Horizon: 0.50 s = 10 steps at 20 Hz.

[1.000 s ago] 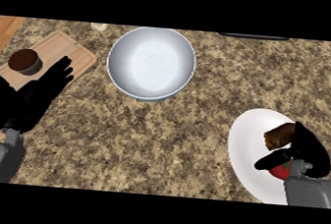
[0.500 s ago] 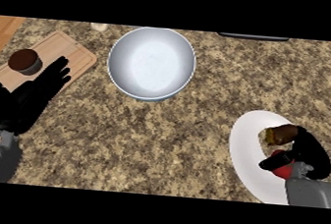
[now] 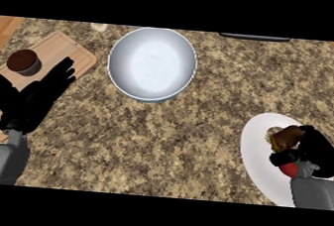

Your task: Pick the tomato from the plate and place it in the bowl

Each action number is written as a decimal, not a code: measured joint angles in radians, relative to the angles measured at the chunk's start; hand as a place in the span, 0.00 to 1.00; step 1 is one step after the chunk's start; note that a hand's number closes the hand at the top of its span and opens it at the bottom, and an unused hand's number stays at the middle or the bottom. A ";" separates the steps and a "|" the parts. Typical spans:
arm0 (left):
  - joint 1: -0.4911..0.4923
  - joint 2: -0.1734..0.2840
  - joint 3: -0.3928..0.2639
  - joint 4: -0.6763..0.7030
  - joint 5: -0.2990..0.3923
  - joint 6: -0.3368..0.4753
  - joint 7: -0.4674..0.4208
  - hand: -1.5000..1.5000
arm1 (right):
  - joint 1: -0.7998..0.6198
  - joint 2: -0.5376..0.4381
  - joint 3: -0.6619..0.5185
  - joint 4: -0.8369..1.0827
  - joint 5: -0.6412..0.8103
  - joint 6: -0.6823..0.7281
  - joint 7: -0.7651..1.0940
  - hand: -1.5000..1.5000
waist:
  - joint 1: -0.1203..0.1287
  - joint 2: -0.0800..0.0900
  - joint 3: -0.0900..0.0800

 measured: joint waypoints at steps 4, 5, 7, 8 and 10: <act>0.000 -0.007 0.017 -0.009 -0.010 -0.015 0.010 0.50 | -0.002 0.002 0.005 -0.012 0.013 -0.006 -0.008 1.00 | 0.000 0.001 0.001; -0.001 -0.013 0.016 -0.001 -0.018 -0.016 0.002 0.50 | -0.003 0.004 0.011 -0.032 0.015 0.006 -0.002 1.00 | 0.000 0.001 0.002; -0.006 -0.019 0.018 -0.004 -0.024 -0.016 0.007 0.50 | 0.001 0.006 0.032 -0.047 0.017 0.018 -0.019 1.00 | 0.001 0.002 0.004; -0.012 -0.022 0.017 0.003 -0.027 -0.014 0.007 0.50 | -0.002 -0.008 0.042 -0.047 0.006 0.034 -0.057 1.00 | 0.001 0.003 0.004; -0.008 -0.018 0.023 0.007 -0.021 -0.023 -0.002 0.50 | -0.007 -0.027 0.091 -0.058 -0.010 0.079 -0.138 1.00 | 0.006 0.003 0.005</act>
